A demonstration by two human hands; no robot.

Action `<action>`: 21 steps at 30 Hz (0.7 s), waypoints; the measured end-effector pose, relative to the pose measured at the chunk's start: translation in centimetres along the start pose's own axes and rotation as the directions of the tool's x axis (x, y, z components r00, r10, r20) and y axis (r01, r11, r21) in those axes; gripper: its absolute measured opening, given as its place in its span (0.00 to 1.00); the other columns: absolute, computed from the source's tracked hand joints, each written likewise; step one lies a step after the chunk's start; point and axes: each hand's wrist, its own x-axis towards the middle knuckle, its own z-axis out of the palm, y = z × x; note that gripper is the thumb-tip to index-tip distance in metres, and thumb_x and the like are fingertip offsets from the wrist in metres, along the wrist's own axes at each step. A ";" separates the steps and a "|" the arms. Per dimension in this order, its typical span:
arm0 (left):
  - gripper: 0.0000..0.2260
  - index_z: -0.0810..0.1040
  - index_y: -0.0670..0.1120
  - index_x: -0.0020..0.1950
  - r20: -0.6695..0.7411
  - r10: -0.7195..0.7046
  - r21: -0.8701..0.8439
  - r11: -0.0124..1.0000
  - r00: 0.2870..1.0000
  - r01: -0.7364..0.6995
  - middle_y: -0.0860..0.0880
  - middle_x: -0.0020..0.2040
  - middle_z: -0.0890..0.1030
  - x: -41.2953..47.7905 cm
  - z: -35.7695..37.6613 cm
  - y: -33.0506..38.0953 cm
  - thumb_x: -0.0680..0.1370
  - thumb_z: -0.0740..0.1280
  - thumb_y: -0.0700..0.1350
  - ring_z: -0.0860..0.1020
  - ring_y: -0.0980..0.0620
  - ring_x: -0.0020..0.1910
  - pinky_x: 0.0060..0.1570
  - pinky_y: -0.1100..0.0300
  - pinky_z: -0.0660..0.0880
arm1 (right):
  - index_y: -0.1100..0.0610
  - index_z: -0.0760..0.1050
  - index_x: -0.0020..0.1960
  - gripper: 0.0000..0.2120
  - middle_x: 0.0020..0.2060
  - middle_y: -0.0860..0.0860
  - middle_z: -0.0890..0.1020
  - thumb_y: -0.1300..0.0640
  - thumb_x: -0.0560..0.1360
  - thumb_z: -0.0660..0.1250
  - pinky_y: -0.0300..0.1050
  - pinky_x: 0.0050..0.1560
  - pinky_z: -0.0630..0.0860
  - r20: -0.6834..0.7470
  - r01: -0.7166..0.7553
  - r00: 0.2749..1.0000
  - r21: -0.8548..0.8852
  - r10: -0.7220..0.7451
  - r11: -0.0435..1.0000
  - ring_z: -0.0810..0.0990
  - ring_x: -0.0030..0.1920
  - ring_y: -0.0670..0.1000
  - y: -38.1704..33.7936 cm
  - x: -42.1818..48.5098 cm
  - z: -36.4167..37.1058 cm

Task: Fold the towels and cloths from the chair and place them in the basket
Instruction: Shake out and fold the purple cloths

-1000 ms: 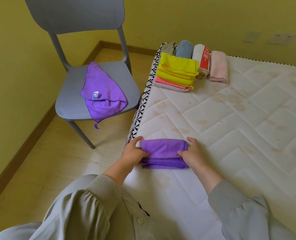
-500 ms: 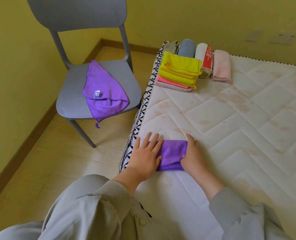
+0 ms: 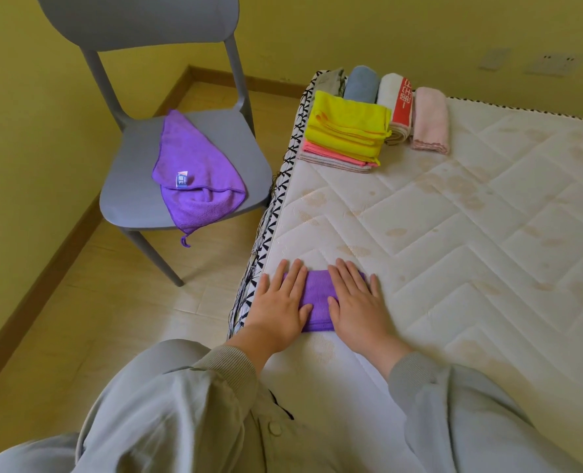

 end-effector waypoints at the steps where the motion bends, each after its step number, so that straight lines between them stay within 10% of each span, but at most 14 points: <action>1: 0.33 0.36 0.46 0.77 0.002 0.002 0.007 1.000 1.000 -0.002 0.49 0.78 0.36 0.0 0.2 0.0 0.76 0.33 0.61 0.35 0.46 0.76 0.74 0.46 0.40 | 0.55 0.60 0.75 0.28 0.75 0.52 0.62 0.47 0.78 0.45 0.61 0.70 0.60 0.014 -0.004 1.000 0.010 0.004 1.000 0.60 0.74 0.51 0.0 -0.1 0.0; 5: 0.37 0.39 0.47 0.78 -0.030 0.012 -0.091 0.996 0.999 -0.015 0.49 0.78 0.40 0.0 0.8 -0.2 0.71 0.31 0.63 0.37 0.48 0.77 0.74 0.48 0.40 | 0.53 0.51 0.77 0.32 0.77 0.50 0.52 0.43 0.76 0.38 0.58 0.75 0.51 0.044 0.027 0.999 0.088 -0.031 0.996 0.50 0.77 0.49 0.2 -0.1 -0.3; 8: 0.33 0.54 0.46 0.78 -0.175 -0.060 -0.433 0.901 0.983 -0.022 0.48 0.77 0.56 0.0 0.4 -0.9 0.77 0.53 0.61 0.52 0.49 0.77 0.74 0.54 0.47 | 0.52 0.50 0.77 0.31 0.78 0.49 0.46 0.41 0.78 0.49 0.49 0.76 0.47 0.085 -0.019 0.996 0.311 -0.008 0.950 0.45 0.77 0.48 1.0 0.5 -1.1; 10: 0.27 0.63 0.43 0.74 -0.233 -0.200 -0.650 0.760 0.952 0.001 0.45 0.71 0.69 0.1 0.0 -1.3 0.78 0.65 0.51 0.64 0.48 0.71 0.71 0.60 0.55 | 0.55 0.55 0.76 0.34 0.77 0.51 0.52 0.46 0.76 0.65 0.45 0.75 0.51 0.078 -0.167 0.986 0.547 0.149 0.820 0.52 0.76 0.50 1.7 0.7 -1.8; 15: 0.13 0.76 0.43 0.62 -0.082 -0.596 -0.882 0.416 0.799 0.220 0.46 0.47 0.82 0.1 -1.5 -1.7 0.80 0.58 0.40 0.78 0.45 0.52 0.53 0.57 0.71 | 0.61 0.69 0.67 0.29 0.61 0.55 0.74 0.51 0.71 0.73 0.43 0.55 0.73 0.260 -0.436 0.843 0.844 0.472 0.314 0.76 0.57 0.52 3.2 0.9 -2.4; 21: 0.09 0.77 0.40 0.51 0.281 -0.527 -0.957 -0.096 0.802 0.272 0.44 0.33 0.77 0.2 -2.9 -2.0 0.79 0.57 0.37 0.75 0.47 0.28 0.30 0.60 0.72 | 0.55 0.75 0.41 0.16 0.41 0.51 0.80 0.42 0.69 0.72 0.42 0.38 0.73 0.399 -0.525 0.847 0.733 0.352 0.433 0.80 0.43 0.53 3.6 2.9 -2.5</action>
